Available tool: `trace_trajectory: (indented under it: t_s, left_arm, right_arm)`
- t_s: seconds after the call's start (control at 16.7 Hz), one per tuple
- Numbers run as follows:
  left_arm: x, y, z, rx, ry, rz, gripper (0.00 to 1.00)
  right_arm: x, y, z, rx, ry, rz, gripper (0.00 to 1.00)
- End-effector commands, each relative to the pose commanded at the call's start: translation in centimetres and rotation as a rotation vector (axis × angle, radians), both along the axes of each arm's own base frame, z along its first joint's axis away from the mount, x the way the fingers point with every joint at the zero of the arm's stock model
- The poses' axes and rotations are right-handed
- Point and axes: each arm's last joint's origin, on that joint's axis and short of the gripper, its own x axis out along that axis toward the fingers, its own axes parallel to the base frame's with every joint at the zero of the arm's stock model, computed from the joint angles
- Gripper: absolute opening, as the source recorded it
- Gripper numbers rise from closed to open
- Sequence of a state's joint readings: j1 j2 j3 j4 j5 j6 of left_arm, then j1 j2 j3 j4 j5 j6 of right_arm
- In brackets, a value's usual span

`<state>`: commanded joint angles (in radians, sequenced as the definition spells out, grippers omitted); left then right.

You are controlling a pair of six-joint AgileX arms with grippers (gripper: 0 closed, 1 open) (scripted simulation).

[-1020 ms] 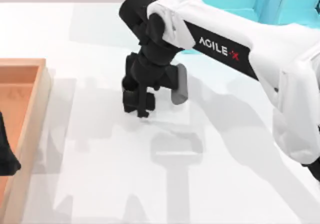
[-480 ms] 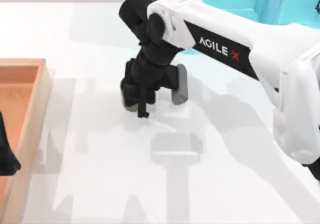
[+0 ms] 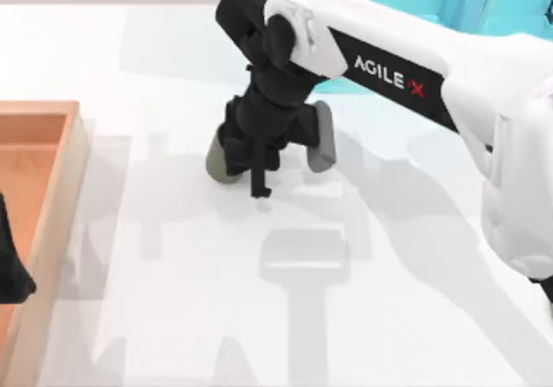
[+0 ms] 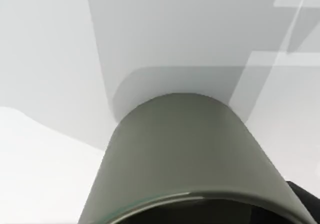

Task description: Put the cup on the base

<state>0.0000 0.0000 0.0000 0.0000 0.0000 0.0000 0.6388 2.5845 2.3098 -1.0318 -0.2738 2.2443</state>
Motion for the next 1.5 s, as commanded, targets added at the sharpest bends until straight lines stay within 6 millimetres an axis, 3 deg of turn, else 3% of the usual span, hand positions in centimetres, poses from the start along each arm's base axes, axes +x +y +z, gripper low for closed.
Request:
trace_trajectory:
  t_s: [0.24,0.48,0.66,0.9,1.14,1.32,1.5]
  left_arm:
    - [0.0,0.0,0.0,0.000,0.000,0.000,1.00]
    - [0.0,0.0,0.0,0.000,0.000,0.000,1.00]
    - [0.0,0.0,0.0,0.000,0.000,0.000,1.00]
    - [0.0,0.0,0.0,0.000,0.000,0.000,1.00]
    - [0.0,0.0,0.0,0.000,0.000,0.000,1.00]
    - [0.0,0.0,0.0,0.000,0.000,0.000,1.00]
    - [0.0,0.0,0.0,0.000,0.000,0.000,1.00]
  right_arm:
    - [1.5,-4.6,1.3,-0.082,-0.092,0.107,0.00]
    - [2.6,-12.0,2.7,-0.233,-0.166,0.316,0.00]
    - [2.2,-17.7,4.2,-0.328,-0.189,0.517,0.00]
    - [-0.2,-24.7,5.1,-0.392,-0.129,0.827,0.00]
    - [-3.7,-30.1,5.6,-0.354,-0.038,1.127,0.00]
    - [-6.4,-33.1,6.2,-0.281,-0.006,1.299,0.00]
    - [-8.6,-34.6,6.6,-0.197,0.000,1.446,0.00]
